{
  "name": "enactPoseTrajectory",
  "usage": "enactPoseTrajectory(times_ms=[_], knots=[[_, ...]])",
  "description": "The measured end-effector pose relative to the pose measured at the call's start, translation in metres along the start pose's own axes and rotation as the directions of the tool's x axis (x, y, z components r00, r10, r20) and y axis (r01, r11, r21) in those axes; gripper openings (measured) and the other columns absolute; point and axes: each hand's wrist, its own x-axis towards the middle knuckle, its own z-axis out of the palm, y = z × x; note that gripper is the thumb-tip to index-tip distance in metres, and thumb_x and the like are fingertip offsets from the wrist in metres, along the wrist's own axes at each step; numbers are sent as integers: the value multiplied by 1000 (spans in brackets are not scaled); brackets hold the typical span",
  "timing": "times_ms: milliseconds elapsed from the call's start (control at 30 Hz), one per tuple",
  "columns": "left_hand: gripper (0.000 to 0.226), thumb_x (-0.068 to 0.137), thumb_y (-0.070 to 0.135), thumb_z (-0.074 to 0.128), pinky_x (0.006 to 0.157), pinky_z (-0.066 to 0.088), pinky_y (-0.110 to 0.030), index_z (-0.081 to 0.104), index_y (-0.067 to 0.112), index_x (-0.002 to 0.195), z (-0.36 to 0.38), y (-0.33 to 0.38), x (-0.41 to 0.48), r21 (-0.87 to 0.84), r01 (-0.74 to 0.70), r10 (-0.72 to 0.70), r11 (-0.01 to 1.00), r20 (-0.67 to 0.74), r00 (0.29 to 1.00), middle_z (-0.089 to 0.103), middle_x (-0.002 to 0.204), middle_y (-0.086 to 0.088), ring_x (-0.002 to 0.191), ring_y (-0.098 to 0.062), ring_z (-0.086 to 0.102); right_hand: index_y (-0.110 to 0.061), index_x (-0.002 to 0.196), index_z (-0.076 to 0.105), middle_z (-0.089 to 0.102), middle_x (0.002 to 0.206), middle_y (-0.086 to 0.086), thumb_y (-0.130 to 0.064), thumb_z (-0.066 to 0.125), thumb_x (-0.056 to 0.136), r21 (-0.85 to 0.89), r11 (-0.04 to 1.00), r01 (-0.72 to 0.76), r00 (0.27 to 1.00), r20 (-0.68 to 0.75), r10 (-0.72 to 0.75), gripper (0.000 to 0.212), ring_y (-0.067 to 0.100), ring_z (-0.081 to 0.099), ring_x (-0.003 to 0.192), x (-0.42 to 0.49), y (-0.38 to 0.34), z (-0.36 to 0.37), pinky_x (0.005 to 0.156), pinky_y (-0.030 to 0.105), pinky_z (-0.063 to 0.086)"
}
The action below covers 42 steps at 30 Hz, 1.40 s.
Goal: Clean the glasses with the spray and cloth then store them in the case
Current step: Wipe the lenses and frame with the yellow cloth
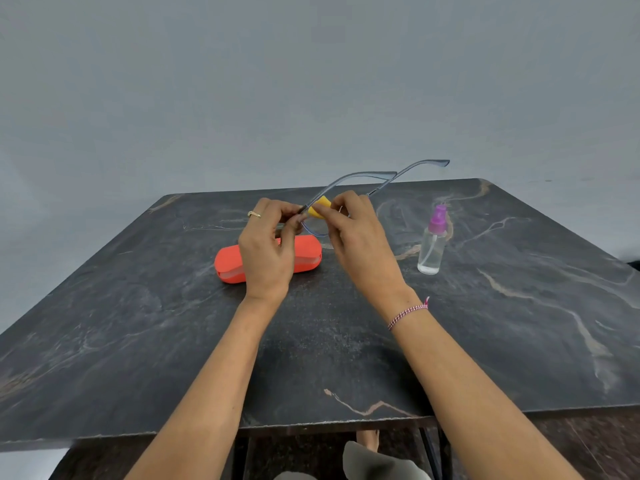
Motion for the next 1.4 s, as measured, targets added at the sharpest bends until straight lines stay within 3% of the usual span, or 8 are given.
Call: enactPoseTrajectory(times_ms=[267,433,567,767,967,1067,1233,1400], knots=[[4,87,4,60,66,41,-9,62,6,83,-2,-6,2,34,35,-34,999,-40,999,56,81,3,74,-3,52,-2,100,69,54,80,11,0,58,79,61,998,-1,999,36,-1,24,25,52,72,-2,-7,-1,56,30,47],[4,87,7,61,67,49,-23,63,9,84,0,-7,1,-5,56,-57,998,-32,998,58,81,4,75,4,54,-5,116,64,53,90,12,5,54,85,128,992,7,996,89,-19,34,23,49,82,-2,-10,2,73,18,38],[5,86,10,64,68,53,-38,62,14,84,-4,-12,4,-46,108,-110,993,-56,992,62,81,2,76,-15,62,-10,101,71,54,89,9,7,58,81,162,986,27,997,61,-37,30,14,39,84,0,-2,-3,76,11,32],[1,84,16,66,62,42,-13,65,15,84,1,-9,0,-30,125,-125,992,8,992,64,81,10,76,7,57,-13,96,73,65,88,2,1,56,80,-22,997,74,995,-60,-75,27,26,51,77,2,-1,1,62,40,48],[2,85,16,66,65,43,-15,65,14,85,-1,-12,1,-17,133,-133,991,-2,991,66,83,7,76,1,59,-11,97,72,63,89,2,4,62,81,131,991,33,999,-7,-32,24,15,39,84,0,0,3,72,16,34],[4,84,18,68,64,42,-13,65,15,84,-2,-13,1,-27,133,-133,991,-3,991,66,82,6,75,-3,57,-14,92,73,64,87,0,1,64,81,170,985,18,1000,-12,-16,21,14,39,84,2,6,0,71,16,35],[4,83,19,68,58,34,-17,65,19,82,5,-9,-3,-2,89,-89,996,22,996,55,76,23,60,-4,40,-11,103,71,66,91,0,2,63,82,94,993,-74,996,-35,78,26,16,42,86,1,2,3,73,13,32],[4,84,20,67,59,31,-12,64,19,84,-1,-12,0,3,109,-109,994,-21,994,57,78,17,61,-2,41,-12,104,70,60,93,3,3,57,85,159,987,0,999,50,-8,28,16,40,88,0,1,1,74,14,33]])
